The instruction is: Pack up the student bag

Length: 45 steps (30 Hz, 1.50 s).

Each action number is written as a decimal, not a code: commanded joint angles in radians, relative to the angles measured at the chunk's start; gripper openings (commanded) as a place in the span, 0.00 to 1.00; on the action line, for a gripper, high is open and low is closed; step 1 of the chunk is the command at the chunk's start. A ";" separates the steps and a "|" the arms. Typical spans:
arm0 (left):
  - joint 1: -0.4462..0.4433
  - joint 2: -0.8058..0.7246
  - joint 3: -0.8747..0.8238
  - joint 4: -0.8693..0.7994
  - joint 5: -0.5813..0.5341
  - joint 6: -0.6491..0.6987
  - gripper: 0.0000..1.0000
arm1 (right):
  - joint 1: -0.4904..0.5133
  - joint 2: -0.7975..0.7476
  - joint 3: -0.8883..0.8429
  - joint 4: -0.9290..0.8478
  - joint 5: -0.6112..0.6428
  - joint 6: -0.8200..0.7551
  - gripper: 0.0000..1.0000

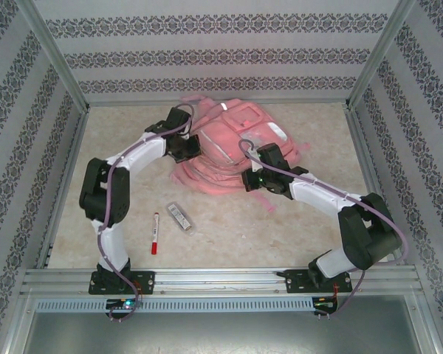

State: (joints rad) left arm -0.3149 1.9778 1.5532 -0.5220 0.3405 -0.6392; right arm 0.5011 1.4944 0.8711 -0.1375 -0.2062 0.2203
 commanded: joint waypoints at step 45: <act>-0.207 -0.269 -0.363 0.238 -0.194 -0.505 0.49 | 0.167 0.143 0.115 0.007 -0.110 0.097 0.00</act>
State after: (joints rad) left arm -0.5053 1.7302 1.1851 -0.3325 0.1478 -1.1084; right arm 0.6521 1.6520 0.9897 -0.1478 -0.2703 0.3115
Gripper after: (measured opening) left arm 0.496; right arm 0.043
